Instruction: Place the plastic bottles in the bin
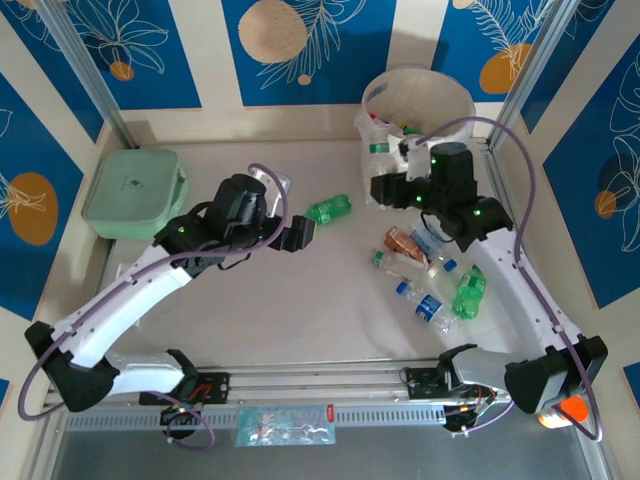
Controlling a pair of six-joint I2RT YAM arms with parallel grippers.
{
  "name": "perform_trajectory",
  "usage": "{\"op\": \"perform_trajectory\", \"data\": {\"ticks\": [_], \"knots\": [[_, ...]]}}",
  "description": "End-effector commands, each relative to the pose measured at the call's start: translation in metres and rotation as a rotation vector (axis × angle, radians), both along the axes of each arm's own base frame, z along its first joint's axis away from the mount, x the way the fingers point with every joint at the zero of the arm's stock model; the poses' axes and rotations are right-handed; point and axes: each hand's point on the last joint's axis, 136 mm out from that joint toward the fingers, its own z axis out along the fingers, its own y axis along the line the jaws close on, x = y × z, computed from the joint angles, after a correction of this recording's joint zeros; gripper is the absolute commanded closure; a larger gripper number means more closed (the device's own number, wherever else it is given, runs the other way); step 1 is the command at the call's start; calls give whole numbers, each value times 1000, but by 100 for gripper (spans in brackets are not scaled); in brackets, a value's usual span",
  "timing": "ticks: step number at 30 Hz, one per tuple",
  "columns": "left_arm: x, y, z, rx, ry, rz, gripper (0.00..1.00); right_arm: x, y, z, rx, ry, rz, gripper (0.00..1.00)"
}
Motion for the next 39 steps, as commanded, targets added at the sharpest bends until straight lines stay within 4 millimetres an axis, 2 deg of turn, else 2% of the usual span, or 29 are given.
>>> {"op": "perform_trajectory", "data": {"ticks": [1,4,8,12,16,21,25,30,34,39], "knots": [[15,-2,9,-3,-25,-1,2,15,-6,41,123,-43,-24,53],[26,-6,-2,-53,40,2,2,39,-22,60,150,-56,-88,54],[28,-15,-7,-46,58,-43,2,83,-42,79,168,-57,-165,54],[25,-14,-9,-28,63,-58,2,130,-63,85,152,-40,-233,55],[20,-11,-8,-21,65,-64,1,165,-84,77,119,-6,-311,54],[17,-1,-10,-1,51,-51,1,197,-97,45,58,62,-362,54],[15,3,-13,9,53,-49,0,214,-102,15,13,128,-383,52],[15,8,-17,26,51,-45,1,225,-100,-17,-9,202,-386,43],[17,11,-22,50,55,-36,1,226,-97,-26,-17,224,-379,35],[20,13,-20,49,44,-26,1,224,-97,-18,-18,214,-380,23]]}}
